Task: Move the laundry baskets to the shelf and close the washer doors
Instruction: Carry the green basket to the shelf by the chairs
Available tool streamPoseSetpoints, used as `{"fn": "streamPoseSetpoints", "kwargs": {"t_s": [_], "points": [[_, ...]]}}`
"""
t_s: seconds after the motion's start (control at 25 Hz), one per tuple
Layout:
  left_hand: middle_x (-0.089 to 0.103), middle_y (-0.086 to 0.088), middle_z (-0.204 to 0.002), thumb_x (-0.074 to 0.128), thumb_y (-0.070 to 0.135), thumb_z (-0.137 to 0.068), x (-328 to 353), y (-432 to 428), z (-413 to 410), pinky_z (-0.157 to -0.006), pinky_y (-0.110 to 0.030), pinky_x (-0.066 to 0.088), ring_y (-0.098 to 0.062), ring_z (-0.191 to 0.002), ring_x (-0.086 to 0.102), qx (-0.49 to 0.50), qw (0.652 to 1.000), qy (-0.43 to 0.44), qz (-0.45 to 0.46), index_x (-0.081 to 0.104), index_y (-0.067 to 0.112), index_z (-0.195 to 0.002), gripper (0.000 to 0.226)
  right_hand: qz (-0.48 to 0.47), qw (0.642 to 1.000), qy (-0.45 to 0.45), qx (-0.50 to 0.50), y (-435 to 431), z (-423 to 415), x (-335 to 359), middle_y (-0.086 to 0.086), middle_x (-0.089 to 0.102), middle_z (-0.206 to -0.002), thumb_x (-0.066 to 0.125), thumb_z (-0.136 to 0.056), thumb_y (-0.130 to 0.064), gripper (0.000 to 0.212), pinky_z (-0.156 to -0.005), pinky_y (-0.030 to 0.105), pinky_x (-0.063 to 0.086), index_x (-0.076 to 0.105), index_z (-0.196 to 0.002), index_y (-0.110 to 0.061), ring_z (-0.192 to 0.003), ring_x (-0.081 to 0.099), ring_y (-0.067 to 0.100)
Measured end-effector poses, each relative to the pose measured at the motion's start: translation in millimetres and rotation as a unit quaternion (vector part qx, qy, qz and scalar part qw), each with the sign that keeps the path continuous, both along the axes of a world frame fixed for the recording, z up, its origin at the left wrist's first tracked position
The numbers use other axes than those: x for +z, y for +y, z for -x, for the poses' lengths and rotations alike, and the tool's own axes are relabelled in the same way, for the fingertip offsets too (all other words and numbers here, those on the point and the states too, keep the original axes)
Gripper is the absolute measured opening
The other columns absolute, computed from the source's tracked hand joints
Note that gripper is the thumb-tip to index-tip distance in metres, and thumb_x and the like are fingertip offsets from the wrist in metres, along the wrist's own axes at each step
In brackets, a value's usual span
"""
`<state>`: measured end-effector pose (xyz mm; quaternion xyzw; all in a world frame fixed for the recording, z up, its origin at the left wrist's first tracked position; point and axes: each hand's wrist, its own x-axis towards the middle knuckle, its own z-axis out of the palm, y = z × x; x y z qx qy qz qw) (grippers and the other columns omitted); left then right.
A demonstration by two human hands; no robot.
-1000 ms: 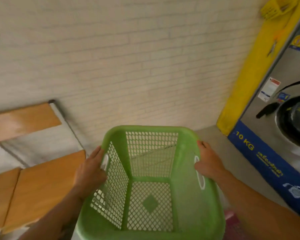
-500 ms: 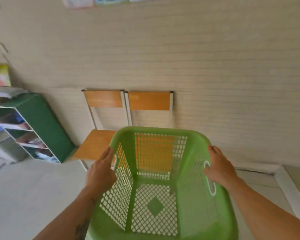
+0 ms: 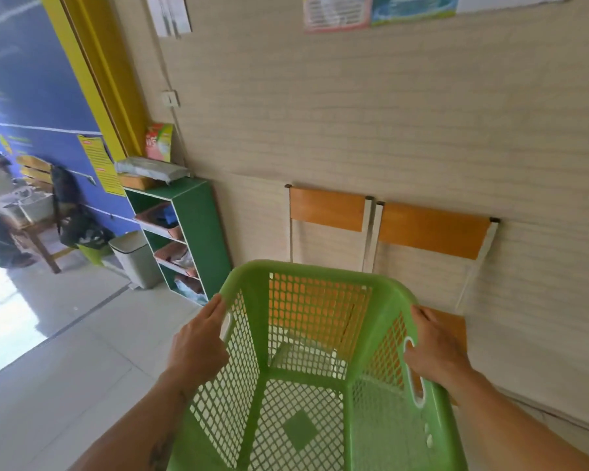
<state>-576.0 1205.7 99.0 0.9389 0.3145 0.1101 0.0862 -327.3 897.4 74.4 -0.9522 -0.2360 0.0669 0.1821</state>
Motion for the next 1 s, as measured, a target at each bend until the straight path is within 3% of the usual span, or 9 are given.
{"fn": "streamPoseSetpoints", "kwargs": {"t_s": [0.12, 0.32, 0.48, 0.6, 0.72, 0.88, 1.0], "points": [[0.028, 0.017, -0.158, 0.055, -0.002, -0.069, 6, 71, -4, -0.074, -0.035, 0.059, -0.024, -0.094, 0.067, 0.02, 1.0, -0.002, -0.004, 0.026, 0.036, -0.151, 0.094, 0.011, 1.0, 0.005, 0.028, 88, -19, 5, 0.0, 0.022, -0.159, 0.065, -0.084, -0.022, 0.085, -0.097, 0.036, 0.047, 0.017, -0.154, -0.015, -0.132, 0.047, 0.027], [0.032, 0.014, -0.156, 0.055, -0.005, -0.072, 14, 196, 4, -0.072, -0.031, 0.059, -0.018, -0.091, 0.065, 0.049, 0.999, -0.007, -0.014, 0.026, 0.033, -0.151, 0.092, 0.021, 0.997, 0.005, 0.076, 231, -33, 23, -0.001, 0.022, -0.158, 0.063, -0.083, -0.019, 0.088, -0.095, 0.036, 0.048, 0.013, -0.155, -0.017, -0.13, 0.046, 0.026], [0.033, 0.01, -0.157, 0.054, -0.007, -0.071, 6, 316, 1, -0.066, -0.025, 0.054, -0.017, -0.086, 0.064, 0.046, 0.998, -0.005, -0.035, 0.028, 0.028, -0.151, 0.091, 0.023, 0.996, 0.007, 0.083, 341, -28, 15, -0.001, 0.028, -0.154, 0.064, -0.083, -0.022, 0.088, -0.074, 0.028, 0.042, 0.014, -0.155, -0.018, -0.118, 0.054, 0.024], [0.031, 0.013, -0.157, 0.052, -0.004, -0.069, 0, 419, -7, -0.064, -0.029, 0.054, -0.023, -0.088, 0.067, 0.017, 0.999, 0.0, -0.045, 0.028, 0.027, -0.151, 0.091, 0.013, 0.998, 0.023, 0.061, 423, -18, -4, 0.0, 0.03, -0.152, 0.067, -0.083, -0.025, 0.088, -0.072, 0.027, 0.042, 0.014, -0.154, -0.017, -0.113, 0.056, 0.023], [0.029, 0.016, -0.157, 0.052, -0.004, -0.069, -5, 507, -23, -0.058, -0.029, 0.054, -0.026, -0.082, 0.069, -0.027, 0.998, 0.006, -0.047, 0.028, 0.027, -0.151, 0.091, 0.007, 0.999, 0.045, 0.012, 493, -10, -19, 0.0, 0.026, -0.156, 0.067, -0.083, -0.022, 0.089, -0.081, 0.032, 0.05, 0.013, -0.155, -0.017, -0.12, 0.054, 0.026], [0.026, 0.013, -0.159, 0.055, -0.001, -0.071, -20, 594, -65, -0.07, -0.043, 0.06, -0.03, -0.097, 0.069, -0.075, 0.996, 0.009, -0.04, 0.027, 0.027, -0.151, 0.089, 0.001, 0.995, 0.081, -0.055, 557, -13, -34, -0.003, 0.02, -0.16, 0.068, -0.083, -0.017, 0.093, -0.087, 0.034, 0.051, 0.01, -0.155, -0.019, -0.126, 0.051, 0.029], [0.032, 0.008, -0.156, 0.057, -0.005, -0.071, -46, 647, -111, -0.069, -0.038, 0.06, -0.029, -0.101, 0.066, -0.111, 0.993, 0.007, -0.026, 0.028, 0.024, -0.151, 0.09, -0.006, 0.992, 0.085, -0.097, 600, -35, -58, -0.004, 0.03, -0.153, 0.07, -0.08, -0.016, 0.09, -0.082, 0.037, 0.055, 0.018, -0.153, -0.02, -0.119, 0.055, 0.025]]}}
